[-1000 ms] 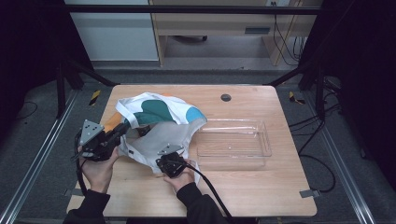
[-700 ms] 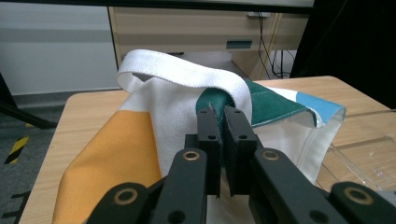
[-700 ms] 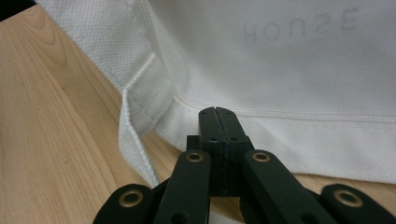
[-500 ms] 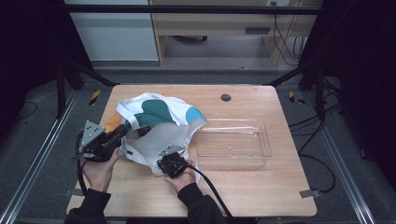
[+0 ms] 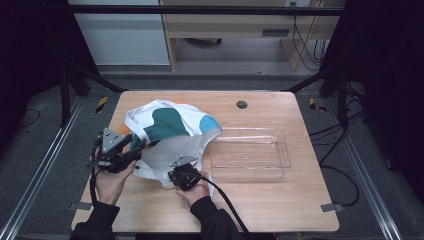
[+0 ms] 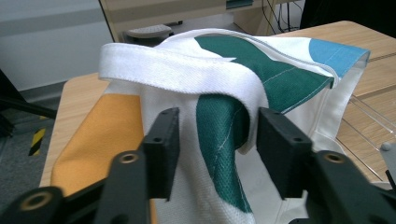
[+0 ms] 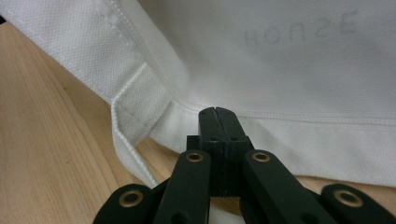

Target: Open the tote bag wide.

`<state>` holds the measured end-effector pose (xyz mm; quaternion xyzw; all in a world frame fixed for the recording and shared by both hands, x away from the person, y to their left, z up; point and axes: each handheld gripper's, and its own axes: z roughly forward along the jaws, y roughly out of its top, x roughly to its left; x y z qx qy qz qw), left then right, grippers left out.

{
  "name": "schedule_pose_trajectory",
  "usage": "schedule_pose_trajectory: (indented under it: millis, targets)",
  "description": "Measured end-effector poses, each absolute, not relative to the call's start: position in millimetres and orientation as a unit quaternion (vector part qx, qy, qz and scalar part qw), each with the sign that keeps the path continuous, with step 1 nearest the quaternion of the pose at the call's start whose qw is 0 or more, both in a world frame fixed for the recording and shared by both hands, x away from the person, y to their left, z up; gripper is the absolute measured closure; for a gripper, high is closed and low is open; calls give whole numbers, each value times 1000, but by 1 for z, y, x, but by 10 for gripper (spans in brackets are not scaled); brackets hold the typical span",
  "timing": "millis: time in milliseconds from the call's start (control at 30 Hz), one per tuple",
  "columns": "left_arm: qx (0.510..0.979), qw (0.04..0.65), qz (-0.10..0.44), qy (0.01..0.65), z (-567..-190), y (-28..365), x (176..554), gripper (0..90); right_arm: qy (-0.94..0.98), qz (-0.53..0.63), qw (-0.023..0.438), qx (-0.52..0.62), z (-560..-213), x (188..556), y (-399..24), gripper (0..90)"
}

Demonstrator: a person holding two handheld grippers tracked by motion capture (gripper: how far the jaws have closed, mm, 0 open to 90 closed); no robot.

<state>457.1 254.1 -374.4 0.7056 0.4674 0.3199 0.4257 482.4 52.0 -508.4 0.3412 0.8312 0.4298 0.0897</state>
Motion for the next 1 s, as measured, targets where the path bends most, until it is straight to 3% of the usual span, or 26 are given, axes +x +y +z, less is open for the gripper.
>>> schedule_pose_trajectory:
  millis: [167,233,700,1000]
  targets:
    - [712,419,321,464,-371,254,460,768,831,431,89,340,-509,483,52,900]
    - [710,421,323,464,-368,254,460,804,831,432,89,339,-509,483,52,900]
    - [660,477,309,491,-355,262,473,829,819,451,107,338,-500,488,51,900]
    - [641,481,310,512,-353,264,487,830,821,445,105,342,-500,493,53,900]
